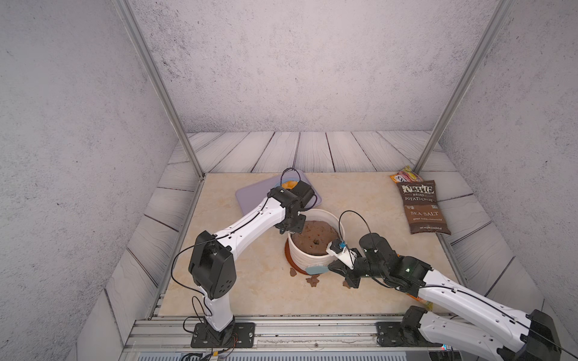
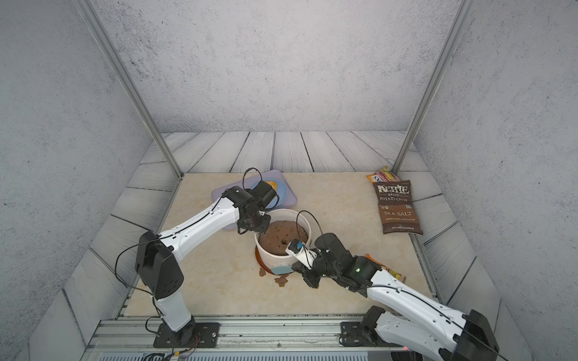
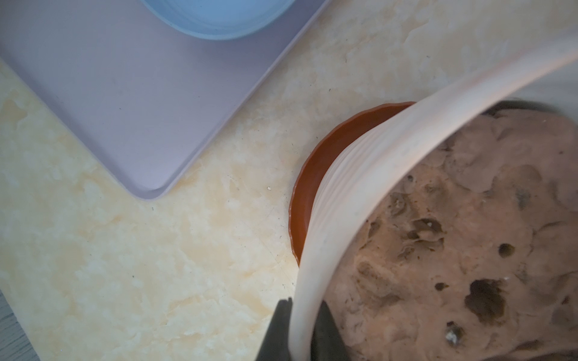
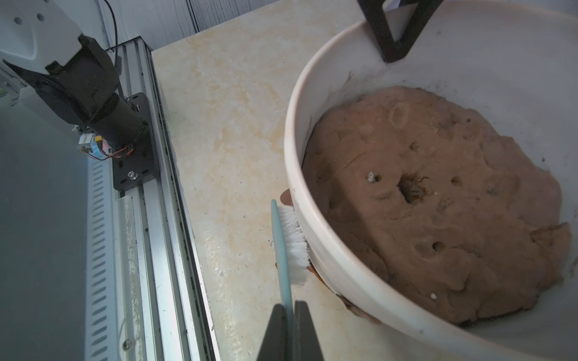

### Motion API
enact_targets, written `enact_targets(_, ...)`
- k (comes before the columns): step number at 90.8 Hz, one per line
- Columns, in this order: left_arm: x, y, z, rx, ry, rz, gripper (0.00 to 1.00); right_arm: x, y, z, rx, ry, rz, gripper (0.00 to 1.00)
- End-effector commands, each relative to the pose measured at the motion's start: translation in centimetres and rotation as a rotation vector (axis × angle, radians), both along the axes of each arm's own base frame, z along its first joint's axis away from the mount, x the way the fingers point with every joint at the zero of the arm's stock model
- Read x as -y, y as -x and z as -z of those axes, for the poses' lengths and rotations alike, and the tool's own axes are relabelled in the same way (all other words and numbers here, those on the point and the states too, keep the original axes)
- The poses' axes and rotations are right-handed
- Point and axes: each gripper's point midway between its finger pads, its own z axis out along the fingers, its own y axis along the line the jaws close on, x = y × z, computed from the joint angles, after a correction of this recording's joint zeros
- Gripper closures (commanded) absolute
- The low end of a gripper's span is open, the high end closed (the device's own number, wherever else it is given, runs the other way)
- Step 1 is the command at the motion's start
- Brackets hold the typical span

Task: Scrub the dried mud off the ceramic pot
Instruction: Rotate the pot on the tray.

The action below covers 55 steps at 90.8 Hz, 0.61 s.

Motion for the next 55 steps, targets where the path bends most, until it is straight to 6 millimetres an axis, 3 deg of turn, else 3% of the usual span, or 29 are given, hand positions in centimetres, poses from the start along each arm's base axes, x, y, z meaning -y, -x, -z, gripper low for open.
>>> enact_targets(1, -2.6, 1.6, 0.9, -0.060, -0.136, 0.098, 1.00, 0.7, -0.1, 0.8, -0.027, 0.014, 0.047, 1.00)
enact_targets(14, -2.5, 1.2, 0.8, -0.052, -0.131, 0.105, 1.00, -0.2, 2.2, 1.4, -0.049, 0.022, -0.020, 1.00)
enact_targets(28, -2.3, 0.4, 0.4, -0.022, -0.145, 0.158, 1.00, -1.7, 4.4, 0.1, -0.058, -0.027, -0.092, 1.00)
enact_targets(55, -2.5, -1.3, -0.3, 0.027, -0.227, 0.365, 1.00, -3.0, 4.3, -3.4, -0.025, -0.076, -0.125, 1.00)
